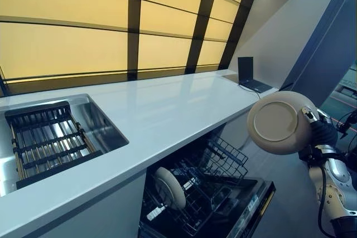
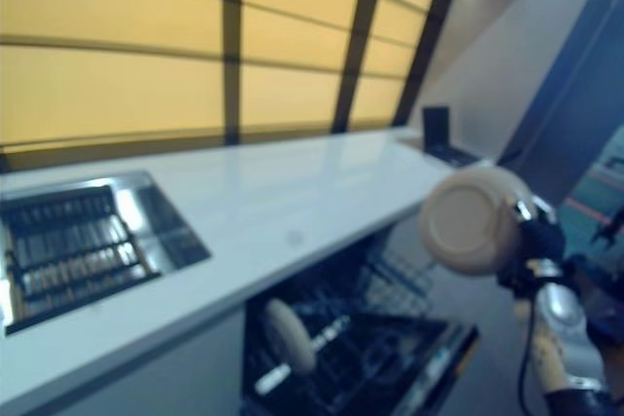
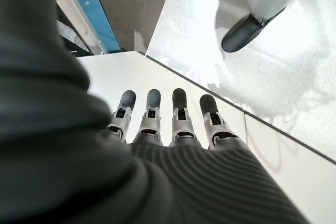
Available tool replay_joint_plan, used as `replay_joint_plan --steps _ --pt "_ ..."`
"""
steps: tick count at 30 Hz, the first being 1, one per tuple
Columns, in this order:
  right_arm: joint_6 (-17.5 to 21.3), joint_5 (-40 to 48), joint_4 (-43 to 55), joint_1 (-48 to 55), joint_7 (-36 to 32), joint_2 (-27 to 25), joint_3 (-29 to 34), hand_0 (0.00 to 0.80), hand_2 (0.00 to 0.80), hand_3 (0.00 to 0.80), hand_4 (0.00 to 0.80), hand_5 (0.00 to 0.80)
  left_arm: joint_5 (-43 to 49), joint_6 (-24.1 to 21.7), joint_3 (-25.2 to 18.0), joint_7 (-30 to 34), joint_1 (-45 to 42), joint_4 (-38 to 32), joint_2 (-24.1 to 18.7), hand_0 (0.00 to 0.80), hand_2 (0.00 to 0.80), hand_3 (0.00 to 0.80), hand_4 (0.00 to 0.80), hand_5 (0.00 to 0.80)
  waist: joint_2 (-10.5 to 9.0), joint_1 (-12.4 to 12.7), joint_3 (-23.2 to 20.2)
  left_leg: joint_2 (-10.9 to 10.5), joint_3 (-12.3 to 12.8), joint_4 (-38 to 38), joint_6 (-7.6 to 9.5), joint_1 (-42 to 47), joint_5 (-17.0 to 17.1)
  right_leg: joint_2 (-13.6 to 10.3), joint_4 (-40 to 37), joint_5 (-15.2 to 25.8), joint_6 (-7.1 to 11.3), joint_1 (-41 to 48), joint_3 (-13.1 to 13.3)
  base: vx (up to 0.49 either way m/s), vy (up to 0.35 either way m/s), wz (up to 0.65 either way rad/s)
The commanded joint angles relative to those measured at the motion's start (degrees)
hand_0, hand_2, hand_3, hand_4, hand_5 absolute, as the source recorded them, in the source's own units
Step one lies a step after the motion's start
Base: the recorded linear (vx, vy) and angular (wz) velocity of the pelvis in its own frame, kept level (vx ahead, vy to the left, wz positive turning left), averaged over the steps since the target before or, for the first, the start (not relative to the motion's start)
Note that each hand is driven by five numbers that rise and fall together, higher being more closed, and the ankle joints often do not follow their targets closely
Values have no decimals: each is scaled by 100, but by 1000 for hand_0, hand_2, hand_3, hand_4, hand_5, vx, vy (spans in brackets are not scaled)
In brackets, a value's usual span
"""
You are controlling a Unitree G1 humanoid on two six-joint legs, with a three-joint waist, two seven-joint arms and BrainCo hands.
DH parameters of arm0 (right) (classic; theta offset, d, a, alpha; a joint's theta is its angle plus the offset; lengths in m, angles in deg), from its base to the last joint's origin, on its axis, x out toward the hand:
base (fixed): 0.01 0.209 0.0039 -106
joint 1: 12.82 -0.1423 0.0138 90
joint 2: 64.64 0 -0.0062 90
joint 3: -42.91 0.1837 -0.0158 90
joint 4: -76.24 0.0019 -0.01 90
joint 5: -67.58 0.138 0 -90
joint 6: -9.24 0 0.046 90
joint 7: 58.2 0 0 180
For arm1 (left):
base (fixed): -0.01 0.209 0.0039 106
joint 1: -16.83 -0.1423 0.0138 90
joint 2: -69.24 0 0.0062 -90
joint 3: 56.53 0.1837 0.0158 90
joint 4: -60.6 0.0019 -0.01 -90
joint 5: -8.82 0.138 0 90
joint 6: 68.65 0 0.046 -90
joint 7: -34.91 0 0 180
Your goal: Take plates into dishwasher
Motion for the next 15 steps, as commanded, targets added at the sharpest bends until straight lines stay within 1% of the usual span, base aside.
replay_joint_plan --steps 1,2,5,8,9,10,11,12,15 --pt "366 -323 442 -195 82 -70 399 800 800 800 800 800 26 -319 -18 -115 282 272 135 0 0 0 0 0 258 23 27 -11 -92 -8 218 -91 -273 -105 254 -202 257 203 262 -107 -134 14" --pt "388 -589 408 -76 79 -72 407 800 800 800 800 800 83 -333 31 -125 284 278 184 0 0 0 0 0 302 -11 49 21 -85 -8 170 -124 -219 -78 210 -211 210 215 272 -123 -154 12" --pt "284 -1044 347 -36 95 -97 304 800 800 800 800 800 120 -352 94 -126 290 266 215 0 0 0 0 0 380 -67 89 71 -81 -8 93 -163 -135 -35 149 -206 140 183 297 -105 -108 4" --pt "183 -1391 307 -60 112 -109 184 800 800 800 800 800 124 -311 120 -116 323 232 220 0 0 0 0 0 431 -105 116 86 -102 -8 61 -181 -106 -2 98 -191 105 153 332 -75 -68 -2" --pt "203 -1874 238 -79 171 -121 75 800 800 800 800 800 125 -280 129 -82 339 196 218 0 0 0 0 0 474 -123 142 91 -142 -8 33 -202 -83 21 74 -177 87 126 369 -56 -56 -3" --pt "173 -2170 211 -108 192 -161 -8 800 800 800 800 800 130 -262 148 -57 352 179 221 0 0 0 0 0 497 -132 155 82 -183 -8 30 -208 -76 37 54 -165 75 113 401 -52 -52 -3" --pt "154 -2261 205 -119 199 -174 -34 800 800 800 800 800 134 -257 153 -50 355 175 224 0 0 0 0 0 504 -136 158 79 -195 -8 30 -210 -75 41 50 -163 71 108 410 -50 -33 -4" --pt "120 -2641 146 -185 250 -245 -185 800 800 800 800 800 106 -242 199 -24 363 113 231 0 0 0 0 0 551 -142 190 72 -254 -8 19 -238 -66 55 44 -152 61 56 453 -48 -20 -3" --pt "8 -3263 62 -398 289 -354 -472 800 800 800 800 800 112 -204 306 4 444 58 256 0 0 0 0 0 613 -149 240 58 -298 -8 17 -270 -70 53 36 -130 62 -33 484 -56 1 -2"
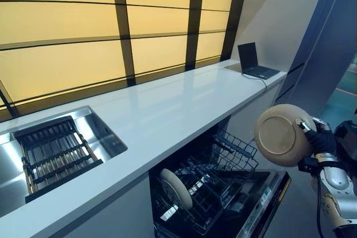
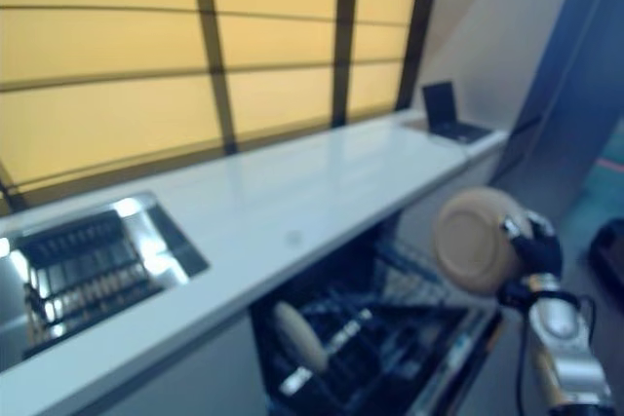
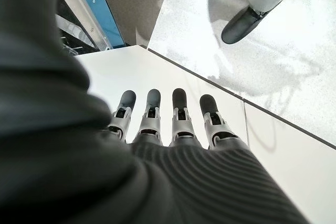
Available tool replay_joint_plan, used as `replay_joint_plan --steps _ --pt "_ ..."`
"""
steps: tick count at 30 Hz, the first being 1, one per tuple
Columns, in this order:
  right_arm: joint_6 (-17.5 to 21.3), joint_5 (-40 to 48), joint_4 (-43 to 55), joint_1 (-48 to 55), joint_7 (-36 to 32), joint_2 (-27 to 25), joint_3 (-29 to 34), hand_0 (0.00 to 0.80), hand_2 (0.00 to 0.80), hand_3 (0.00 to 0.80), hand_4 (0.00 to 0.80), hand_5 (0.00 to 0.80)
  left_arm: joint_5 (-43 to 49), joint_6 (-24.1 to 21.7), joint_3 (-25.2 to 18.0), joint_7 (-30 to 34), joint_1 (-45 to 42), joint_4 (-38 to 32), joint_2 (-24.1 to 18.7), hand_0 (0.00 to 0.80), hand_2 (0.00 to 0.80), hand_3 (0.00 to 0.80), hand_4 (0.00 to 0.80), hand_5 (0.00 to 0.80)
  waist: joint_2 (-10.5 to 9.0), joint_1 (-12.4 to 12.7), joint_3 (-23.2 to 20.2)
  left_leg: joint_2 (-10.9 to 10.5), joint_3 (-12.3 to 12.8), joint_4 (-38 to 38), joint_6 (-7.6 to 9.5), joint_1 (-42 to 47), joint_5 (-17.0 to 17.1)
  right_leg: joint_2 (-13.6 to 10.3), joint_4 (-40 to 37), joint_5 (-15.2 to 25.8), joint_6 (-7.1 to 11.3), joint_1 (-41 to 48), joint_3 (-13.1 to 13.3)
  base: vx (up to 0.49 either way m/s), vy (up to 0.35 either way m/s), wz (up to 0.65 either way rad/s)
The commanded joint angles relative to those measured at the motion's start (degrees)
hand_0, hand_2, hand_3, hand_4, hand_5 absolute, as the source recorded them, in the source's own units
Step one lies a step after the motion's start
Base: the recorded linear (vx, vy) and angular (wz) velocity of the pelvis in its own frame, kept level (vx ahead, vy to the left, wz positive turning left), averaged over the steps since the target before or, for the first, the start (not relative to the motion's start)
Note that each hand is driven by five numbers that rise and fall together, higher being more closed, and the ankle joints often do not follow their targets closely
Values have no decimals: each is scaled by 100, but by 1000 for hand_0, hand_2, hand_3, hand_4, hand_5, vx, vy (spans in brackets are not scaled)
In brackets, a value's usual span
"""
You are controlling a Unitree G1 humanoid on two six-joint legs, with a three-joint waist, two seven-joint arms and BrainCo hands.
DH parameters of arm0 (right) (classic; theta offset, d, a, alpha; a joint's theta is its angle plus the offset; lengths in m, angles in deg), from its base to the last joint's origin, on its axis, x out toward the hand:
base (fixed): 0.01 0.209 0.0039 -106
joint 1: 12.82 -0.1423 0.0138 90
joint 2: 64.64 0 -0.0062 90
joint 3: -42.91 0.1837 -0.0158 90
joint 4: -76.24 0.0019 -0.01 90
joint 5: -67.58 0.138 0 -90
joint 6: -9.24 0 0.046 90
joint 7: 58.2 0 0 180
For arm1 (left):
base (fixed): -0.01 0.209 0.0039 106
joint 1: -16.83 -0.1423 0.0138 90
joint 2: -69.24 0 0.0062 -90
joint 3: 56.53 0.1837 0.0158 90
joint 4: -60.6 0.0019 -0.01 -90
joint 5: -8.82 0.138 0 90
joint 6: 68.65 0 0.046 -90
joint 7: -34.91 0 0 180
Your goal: Take plates into dishwasher
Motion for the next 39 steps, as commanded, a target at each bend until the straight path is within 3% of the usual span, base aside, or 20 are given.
replay_joint_plan --steps 1,8,13,24,39 --pt "59 -798 99 -708 142 -357 -318 800 800 800 800 800 95 -43 177 -12 461 38 -102 0 0 0 0 0 -163 22 129 63 -271 -14 23 -260 -100 12 67 -80 83 -62 297 0 0 0" --pt "-100 -1496 -84 -1083 189 -485 -819 800 800 800 800 800 117 31 409 60 597 -130 -153 0 0 0 0 0 -59 52 258 -11 -458 -15 56 -304 -132 -44 113 -22 107 -263 362 -8 10 -8" --pt "-67 -1872 -327 -1617 404 -546 -1218 800 800 800 800 800 -69 21 642 34 977 -271 -216 0 0 0 0 0 30 63 642 -79 -569 -15 87 -543 -105 -78 213 39 115 -609 403 -131 -3 -2" --pt "-183 -2193 -752 -2482 657 -500 -1923 800 800 800 800 800 -115 105 985 58 1392 -471 -244 0 0 0 0 0 159 152 1079 -141 -754 -15 119 -836 -38 -96 376 39 89 -920 344 -64 -20 1" --pt "-216 -2221 -963 -2915 673 128 -2301 800 800 800 800 800 -108 137 1137 86 1645 -444 -85 0 0 0 0 0 304 264 1307 -154 -822 -15 92 -887 4 -144 516 -31 25 -1010 101 -3 0 1"
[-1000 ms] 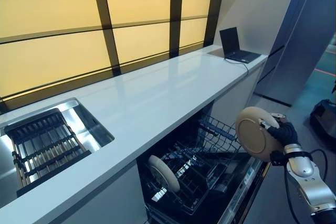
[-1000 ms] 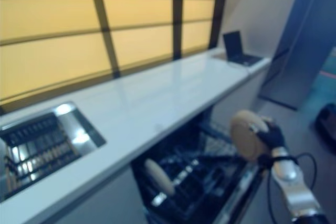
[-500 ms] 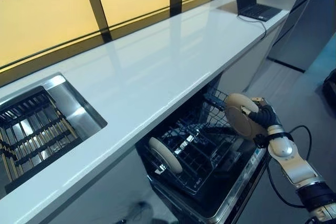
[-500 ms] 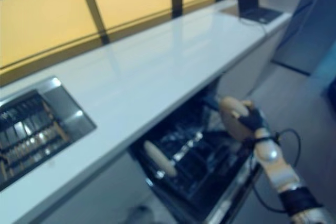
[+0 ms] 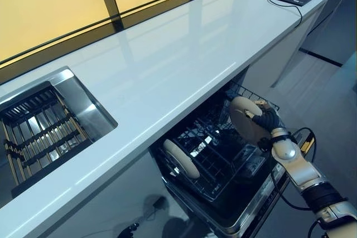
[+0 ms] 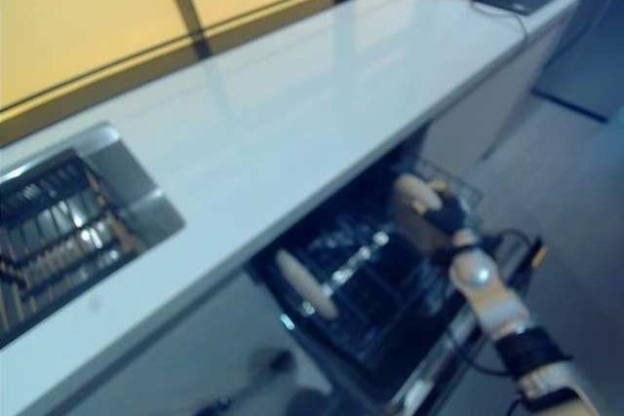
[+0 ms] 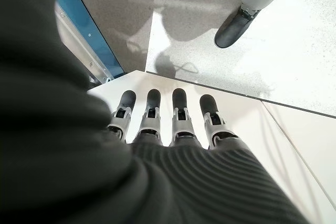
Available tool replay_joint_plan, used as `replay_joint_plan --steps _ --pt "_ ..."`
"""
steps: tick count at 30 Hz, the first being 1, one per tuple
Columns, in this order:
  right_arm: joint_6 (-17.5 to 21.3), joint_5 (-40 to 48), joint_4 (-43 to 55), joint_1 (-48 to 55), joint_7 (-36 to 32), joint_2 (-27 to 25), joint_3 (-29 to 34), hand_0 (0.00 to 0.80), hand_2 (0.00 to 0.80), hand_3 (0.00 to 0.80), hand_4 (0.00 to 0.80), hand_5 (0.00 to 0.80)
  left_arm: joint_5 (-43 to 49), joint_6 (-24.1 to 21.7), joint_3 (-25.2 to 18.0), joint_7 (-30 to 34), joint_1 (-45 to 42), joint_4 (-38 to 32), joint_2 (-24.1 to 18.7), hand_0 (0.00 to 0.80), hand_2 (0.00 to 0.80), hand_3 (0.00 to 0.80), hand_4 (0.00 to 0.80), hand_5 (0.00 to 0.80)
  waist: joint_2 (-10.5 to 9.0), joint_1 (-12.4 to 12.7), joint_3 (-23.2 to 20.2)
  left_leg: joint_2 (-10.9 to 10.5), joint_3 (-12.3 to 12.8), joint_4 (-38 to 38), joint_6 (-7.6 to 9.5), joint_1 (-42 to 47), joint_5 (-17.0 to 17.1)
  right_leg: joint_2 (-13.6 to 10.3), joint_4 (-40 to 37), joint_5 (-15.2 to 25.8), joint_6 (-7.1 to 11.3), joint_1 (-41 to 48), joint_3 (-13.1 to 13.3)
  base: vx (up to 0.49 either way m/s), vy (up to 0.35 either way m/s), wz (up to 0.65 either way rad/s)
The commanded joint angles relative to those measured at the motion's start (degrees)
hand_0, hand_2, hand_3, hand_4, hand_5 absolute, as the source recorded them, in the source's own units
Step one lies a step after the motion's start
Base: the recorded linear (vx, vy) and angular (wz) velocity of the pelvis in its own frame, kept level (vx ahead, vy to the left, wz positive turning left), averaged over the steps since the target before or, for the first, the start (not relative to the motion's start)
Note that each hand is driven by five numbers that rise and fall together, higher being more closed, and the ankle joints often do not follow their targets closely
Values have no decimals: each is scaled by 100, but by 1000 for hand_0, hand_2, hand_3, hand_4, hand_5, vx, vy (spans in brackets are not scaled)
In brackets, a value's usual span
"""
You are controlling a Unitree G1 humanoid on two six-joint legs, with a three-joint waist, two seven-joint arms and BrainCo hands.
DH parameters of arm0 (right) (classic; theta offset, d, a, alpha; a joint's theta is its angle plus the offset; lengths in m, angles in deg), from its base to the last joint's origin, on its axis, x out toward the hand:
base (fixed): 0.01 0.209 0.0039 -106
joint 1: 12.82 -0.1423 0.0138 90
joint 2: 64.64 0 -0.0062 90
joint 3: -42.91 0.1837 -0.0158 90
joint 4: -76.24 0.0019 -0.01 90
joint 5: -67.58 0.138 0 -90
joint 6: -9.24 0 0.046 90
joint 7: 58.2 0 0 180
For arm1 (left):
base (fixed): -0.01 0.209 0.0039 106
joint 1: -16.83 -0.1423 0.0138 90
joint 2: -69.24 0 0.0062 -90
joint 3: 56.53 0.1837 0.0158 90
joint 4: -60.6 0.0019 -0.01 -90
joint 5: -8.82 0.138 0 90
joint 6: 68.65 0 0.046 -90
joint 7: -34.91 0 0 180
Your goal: Take plates into dishwasher
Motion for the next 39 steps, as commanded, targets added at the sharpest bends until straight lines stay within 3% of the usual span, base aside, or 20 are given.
replay_joint_plan --steps 1,26,39 --pt "146 -97 180 -694 169 53 -118 800 800 800 800 800 -87 17 274 12 364 125 28 0 0 0 0 0 -172 104 -38 -74 -199 -20 115 -162 -70 -127 495 -164 64 -322 -1 0 0 0" --pt "43 -221 189 -622 -78 549 -454 800 800 800 800 800 -29 61 290 26 461 162 103 0 0 0 0 0 -166 166 40 -80 -249 -20 113 -146 -67 -166 531 -156 65 -329 -105 -1 0 1" --pt "-130 -582 -325 -792 -406 431 -848 800 800 800 800 800 -67 107 347 67 551 108 47 0 0 0 0 0 -165 254 147 -96 -316 -20 122 -197 -50 -168 544 -133 79 -369 -148 -3 -1 2"
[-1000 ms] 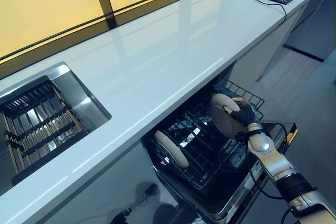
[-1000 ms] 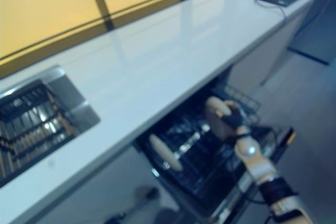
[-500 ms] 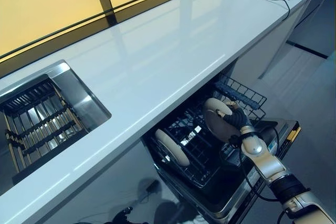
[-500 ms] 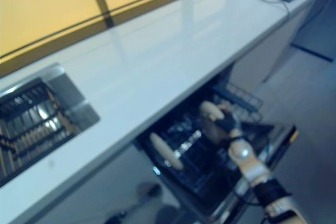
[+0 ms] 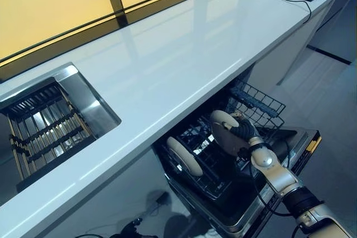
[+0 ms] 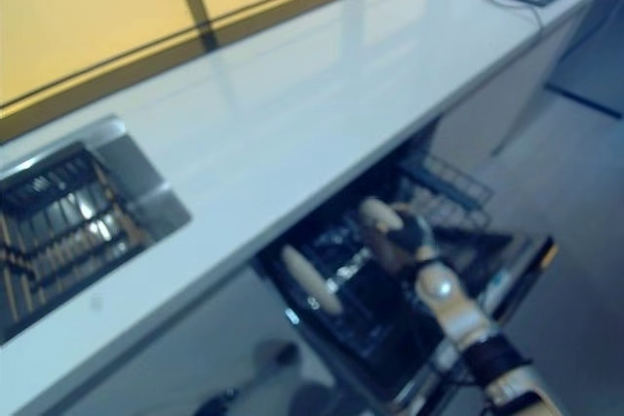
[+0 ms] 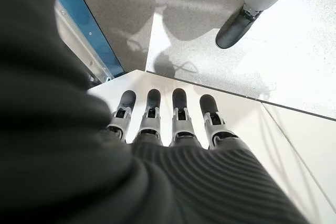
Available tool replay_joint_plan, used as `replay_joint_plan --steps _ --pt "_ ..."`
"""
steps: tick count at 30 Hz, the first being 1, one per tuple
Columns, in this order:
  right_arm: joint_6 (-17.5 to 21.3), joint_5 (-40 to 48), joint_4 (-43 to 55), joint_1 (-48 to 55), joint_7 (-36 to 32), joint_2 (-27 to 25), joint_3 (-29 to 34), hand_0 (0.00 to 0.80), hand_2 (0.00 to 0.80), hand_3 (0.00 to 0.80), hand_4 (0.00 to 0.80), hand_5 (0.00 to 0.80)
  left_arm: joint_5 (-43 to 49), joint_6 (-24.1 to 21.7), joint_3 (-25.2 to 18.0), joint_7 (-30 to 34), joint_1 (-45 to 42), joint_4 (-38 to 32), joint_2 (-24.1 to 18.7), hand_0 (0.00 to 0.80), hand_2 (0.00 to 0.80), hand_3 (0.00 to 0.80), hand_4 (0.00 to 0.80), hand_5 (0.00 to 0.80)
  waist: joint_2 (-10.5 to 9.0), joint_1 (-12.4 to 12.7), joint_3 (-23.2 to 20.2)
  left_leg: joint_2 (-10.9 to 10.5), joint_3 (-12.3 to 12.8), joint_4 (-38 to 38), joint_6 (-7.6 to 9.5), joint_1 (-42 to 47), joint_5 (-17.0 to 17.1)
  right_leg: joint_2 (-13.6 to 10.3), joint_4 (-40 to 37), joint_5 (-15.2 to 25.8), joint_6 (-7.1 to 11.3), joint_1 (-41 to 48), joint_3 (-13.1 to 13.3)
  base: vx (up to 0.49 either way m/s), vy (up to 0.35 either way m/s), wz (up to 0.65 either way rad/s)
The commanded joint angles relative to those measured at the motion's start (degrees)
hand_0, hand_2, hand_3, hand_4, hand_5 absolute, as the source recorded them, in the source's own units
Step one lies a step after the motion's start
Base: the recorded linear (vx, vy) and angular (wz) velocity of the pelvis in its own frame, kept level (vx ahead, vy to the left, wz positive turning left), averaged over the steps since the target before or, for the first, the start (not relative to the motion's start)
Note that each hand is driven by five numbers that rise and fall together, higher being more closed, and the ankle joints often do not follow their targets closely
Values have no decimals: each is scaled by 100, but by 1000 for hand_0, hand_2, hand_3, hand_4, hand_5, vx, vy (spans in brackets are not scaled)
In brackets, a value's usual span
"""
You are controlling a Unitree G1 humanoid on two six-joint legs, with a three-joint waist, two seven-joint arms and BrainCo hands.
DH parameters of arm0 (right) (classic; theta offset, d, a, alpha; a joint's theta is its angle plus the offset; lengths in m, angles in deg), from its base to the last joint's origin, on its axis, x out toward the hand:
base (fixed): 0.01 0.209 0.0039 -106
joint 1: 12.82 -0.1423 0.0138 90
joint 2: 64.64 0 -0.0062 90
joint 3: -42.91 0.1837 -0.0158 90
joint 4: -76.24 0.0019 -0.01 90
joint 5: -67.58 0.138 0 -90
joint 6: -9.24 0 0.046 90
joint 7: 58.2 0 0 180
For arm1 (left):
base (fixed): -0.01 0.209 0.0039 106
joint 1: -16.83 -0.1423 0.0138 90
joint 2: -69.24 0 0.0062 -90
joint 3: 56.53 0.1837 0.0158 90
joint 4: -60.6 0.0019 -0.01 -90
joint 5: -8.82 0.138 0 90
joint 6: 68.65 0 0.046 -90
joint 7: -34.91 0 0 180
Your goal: Take plates into dishwasher
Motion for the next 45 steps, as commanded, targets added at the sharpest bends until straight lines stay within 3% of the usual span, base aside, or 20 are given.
replay_joint_plan --steps 1,25,31,38,45 --pt "112 -261 -131 -735 -45 -155 -166 800 800 800 800 800 -70 0 279 63 329 91 -54 0 0 0 0 0 -225 228 29 -79 -175 -22 124 -138 -94 -157 546 -130 78 -405 -3 0 0 0" --pt "-112 -817 -916 -1028 -98 -530 -533 800 800 800 800 800 -191 26 275 76 442 -78 -197 0 0 0 0 0 -272 436 268 -165 -366 -17 209 -211 -124 -172 670 -116 90 -516 -27 1 1 4" --pt "-341 -948 -1115 -1166 -28 -592 -623 800 800 800 800 800 -233 0 293 64 446 -124 -233 0 0 0 0 0 -275 475 334 -191 -373 3 235 -227 -145 -188 668 -86 101 -547 -16 0 0 0" --pt "-618 -992 -1603 -1345 56 -531 -667 800 800 800 800 800 -295 20 331 50 485 -167 -247 0 0 0 0 0 -281 548 374 -220 -398 -4 250 -261 -144 -192 653 -49 122 -575 -26 -2 6 3" --pt "-637 -961 -2057 -1381 -30 -374 -657 800 800 800 800 800 -322 4 335 59 502 -163 -254 0 0 0 0 0 -266 623 382 -251 -451 -13 280 -270 -148 -202 690 -71 111 -579 -73 6 4 3"
